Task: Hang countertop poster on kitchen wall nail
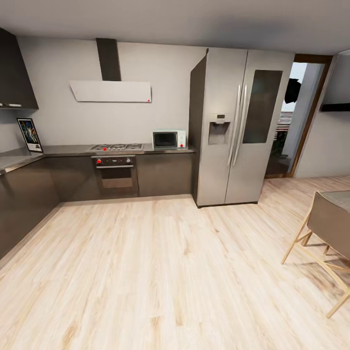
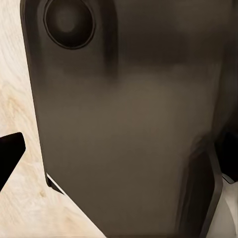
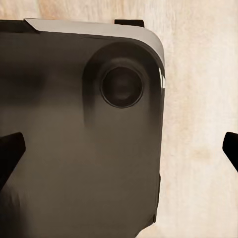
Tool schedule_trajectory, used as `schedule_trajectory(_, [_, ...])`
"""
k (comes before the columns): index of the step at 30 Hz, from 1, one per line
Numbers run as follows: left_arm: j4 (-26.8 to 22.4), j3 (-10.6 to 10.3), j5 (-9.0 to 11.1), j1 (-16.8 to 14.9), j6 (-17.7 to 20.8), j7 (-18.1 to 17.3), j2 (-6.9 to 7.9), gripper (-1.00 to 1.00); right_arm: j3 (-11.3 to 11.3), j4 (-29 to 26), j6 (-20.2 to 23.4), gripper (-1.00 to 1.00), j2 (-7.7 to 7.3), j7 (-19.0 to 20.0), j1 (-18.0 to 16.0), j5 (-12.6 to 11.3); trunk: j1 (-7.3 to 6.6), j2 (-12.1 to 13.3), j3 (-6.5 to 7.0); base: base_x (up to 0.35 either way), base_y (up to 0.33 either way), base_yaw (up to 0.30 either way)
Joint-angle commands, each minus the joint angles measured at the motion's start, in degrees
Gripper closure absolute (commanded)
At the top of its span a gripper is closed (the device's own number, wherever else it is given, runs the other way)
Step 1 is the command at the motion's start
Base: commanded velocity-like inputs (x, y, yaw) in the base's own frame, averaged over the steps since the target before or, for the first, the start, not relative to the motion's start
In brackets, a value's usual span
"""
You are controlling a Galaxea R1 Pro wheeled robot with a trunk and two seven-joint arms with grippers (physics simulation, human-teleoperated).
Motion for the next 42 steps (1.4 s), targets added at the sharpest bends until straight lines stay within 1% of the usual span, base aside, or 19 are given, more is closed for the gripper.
schedule_trajectory(1, [-0.1,0.0,0.0,0.0,0.0,0.0,0.00,-1.00,0.0,0.0,0.0,-1.00,0.00,0.0,0.0,0.0,0.00,0.0,-0.05,0.000,0.000,0.000])
schedule_trajectory(7, [0.1,0.0,0.0,-0.1,0.0,0.0,0.11,-1.00,0.0,0.0,-0.1,-1.00,-0.04,0.0,0.1,0.0,0.00,0.0,-0.05,0.000,0.000,0.000])
schedule_trajectory(10, [-0.9,0.1,-0.4,0.9,-0.2,0.1,-0.10,-1.00,-0.2,-0.9,-1.0,-1.00,-1.02,0.0,-0.9,-0.1,0.00,0.0,-0.05,0.000,0.000,0.000])
schedule_trajectory(13, [-1.8,0.2,-1.3,1.6,-0.3,0.2,-0.11,-1.00,-0.3,-1.9,-2.0,-1.00,-1.98,0.0,-1.8,-0.1,0.00,0.0,-0.05,0.000,0.000,0.000])
schedule_trajectory(15, [-2.5,0.3,-2.0,1.9,-0.3,0.3,0.29,-1.00,-0.3,-2.6,-2.7,-1.00,-2.62,-0.1,-2.5,-0.1,0.00,0.0,-0.05,0.000,0.000,0.000])
schedule_trajectory(17, [-3.1,0.3,-2.6,2.1,-0.4,0.3,0.75,-1.00,-0.2,-3.2,-3.3,-1.00,-2.88,-0.1,-3.2,-0.1,0.00,0.0,-0.05,0.000,0.000,0.000])
schedule_trajectory(18, [-39.2,0.3,-3.9,2.1,-0.4,0.3,0.75,-1.00,-0.2,-24.5,-17.7,-1.00,-2.88,-0.1,-5.4,-0.1,0.00,0.0,-0.05,0.000,0.000,0.000])
schedule_trajectory(19, [-41.2,0.3,-4.3,2.2,-0.8,0.3,0.95,-1.00,-0.3,-26.7,-18.2,-1.00,-2.97,-0.2,-5.6,-0.1,0.00,0.0,-0.05,0.000,0.000,0.000])
schedule_trajectory(21, [-42.3,0.4,-4.6,2.2,-1.7,0.3,1.09,-1.00,-0.3,-28.3,-18.5,-1.00,-3.08,-0.2,-5.7,-0.1,0.00,0.0,-0.05,0.000,0.000,0.000])
schedule_trajectory(22, [-42.7,0.5,-4.7,2.2,-2.6,0.3,1.14,-1.00,-0.3,-28.8,-18.6,-1.00,-3.10,-0.2,-5.7,-0.1,0.00,0.0,-0.05,0.000,0.000,0.000])
schedule_trajectory(23, [-43.2,0.7,-4.8,2.2,-4.3,0.3,1.27,-1.00,-0.3,-29.5,-18.8,-1.00,-3.11,-0.2,-5.7,-0.1,0.00,0.0,-0.05,0.000,0.000,0.000])
schedule_trajectory(27, [-43.8,1.0,-4.9,2.2,-6.9,0.3,1.69,-1.00,-0.1,-29.9,-19.0,-1.00,-2.84,-0.3,-5.8,0.0,0.00,0.0,-0.05,0.000,0.000,0.019])
schedule_trajectory(36, [-43.0,1.0,-4.8,2.3,-8.1,0.3,1.94,-1.00,-0.1,-28.7,-19.0,-1.00,-2.60,-0.4,-5.8,-0.2,0.00,0.0,-0.05,0.000,0.000,0.183])
schedule_trajectory(42, [-42.7,1.1,-4.8,2.3,-8.1,0.4,2.01,-1.00,0.1,-28.6,-19.0,-1.00,-2.69,-0.3,-5.8,0.0,0.00,0.0,-0.05,0.041,-0.038,0.041])
